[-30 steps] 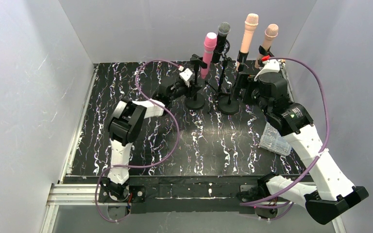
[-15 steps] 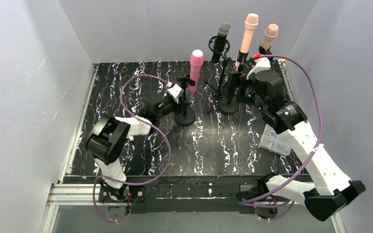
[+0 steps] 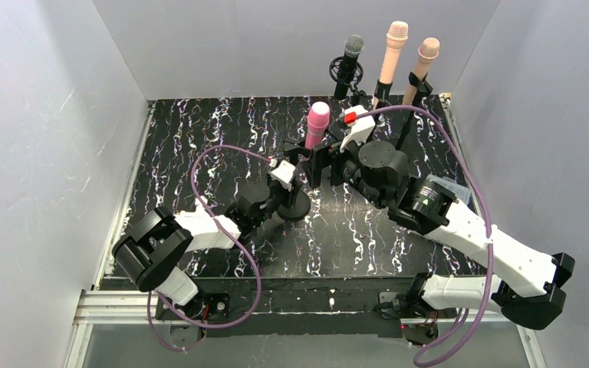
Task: Remove the microphone from the stand
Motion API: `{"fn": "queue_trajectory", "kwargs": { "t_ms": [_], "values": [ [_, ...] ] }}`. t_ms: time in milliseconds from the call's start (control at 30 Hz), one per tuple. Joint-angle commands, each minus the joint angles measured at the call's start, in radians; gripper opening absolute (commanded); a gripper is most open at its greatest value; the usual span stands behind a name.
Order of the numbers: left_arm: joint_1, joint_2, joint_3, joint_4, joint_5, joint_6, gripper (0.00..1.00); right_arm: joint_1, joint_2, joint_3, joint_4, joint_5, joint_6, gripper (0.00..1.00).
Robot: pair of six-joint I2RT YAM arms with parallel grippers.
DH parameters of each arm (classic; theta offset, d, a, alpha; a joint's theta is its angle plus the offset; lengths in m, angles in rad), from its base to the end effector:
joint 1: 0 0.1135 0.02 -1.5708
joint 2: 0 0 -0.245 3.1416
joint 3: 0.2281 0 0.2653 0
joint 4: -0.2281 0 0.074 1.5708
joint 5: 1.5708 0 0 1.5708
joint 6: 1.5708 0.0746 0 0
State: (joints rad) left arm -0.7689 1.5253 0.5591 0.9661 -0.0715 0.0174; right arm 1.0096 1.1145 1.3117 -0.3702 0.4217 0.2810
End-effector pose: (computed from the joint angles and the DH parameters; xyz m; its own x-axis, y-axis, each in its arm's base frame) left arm 0.2578 -0.2420 0.1797 0.0111 0.0134 -0.9998 0.6421 0.7664 0.0174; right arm 0.1821 0.2324 0.4184 -0.2427 0.0893 -0.9660 -0.5106 0.8349 0.2055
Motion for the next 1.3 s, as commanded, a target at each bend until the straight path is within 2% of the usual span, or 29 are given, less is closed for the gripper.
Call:
{"fn": "queue_trajectory", "kwargs": {
  "t_ms": [0, 167, 300, 367, 567, 667, 700, 900, 1067, 1167, 1267],
  "values": [
    [-0.075, -0.021, -0.035, -0.018, -0.225, -0.010, 0.00, 0.089, 0.004, -0.013, 0.127, 0.228, -0.061, 1.00],
    [-0.089, -0.031, -0.049, -0.018, -0.268, -0.038, 0.00, 0.173, 0.029, -0.025, 0.226, 0.388, -0.104, 1.00],
    [-0.089, -0.046, -0.054, -0.020, -0.249, -0.038, 0.09, 0.180, 0.051, -0.032, 0.283, 0.465, -0.129, 1.00],
    [-0.089, -0.050, -0.058, -0.020, -0.232, -0.036, 0.18, 0.179, 0.069, -0.023, 0.310, 0.474, -0.148, 1.00],
    [-0.089, -0.092, -0.082, -0.026, -0.192, -0.037, 0.61, 0.179, 0.127, 0.015, 0.326, 0.477, -0.176, 1.00],
    [-0.089, -0.140, -0.077, -0.082, -0.208, -0.032, 0.94, 0.170, 0.143, 0.036, 0.314, 0.445, -0.183, 1.00],
    [-0.089, -0.163, -0.076, -0.104, -0.216, -0.029, 0.97, 0.163, 0.151, 0.050, 0.298, 0.427, -0.181, 1.00],
    [-0.088, -0.345, -0.079, -0.236, -0.241, 0.012, 0.98, 0.116, 0.164, 0.102, 0.234, 0.335, -0.152, 1.00],
    [-0.075, -0.503, -0.076, -0.409, -0.168, 0.044, 0.98, 0.066, 0.160, 0.111, 0.204, 0.255, -0.121, 1.00],
    [-0.033, -0.595, -0.046, -0.527, -0.045, 0.048, 0.98, 0.025, 0.163, 0.125, 0.183, 0.176, -0.097, 1.00],
    [0.105, -0.670, 0.062, -0.738, 0.222, 0.022, 0.98, -0.028, 0.166, 0.141, 0.163, 0.077, -0.070, 1.00]
  ]
}}
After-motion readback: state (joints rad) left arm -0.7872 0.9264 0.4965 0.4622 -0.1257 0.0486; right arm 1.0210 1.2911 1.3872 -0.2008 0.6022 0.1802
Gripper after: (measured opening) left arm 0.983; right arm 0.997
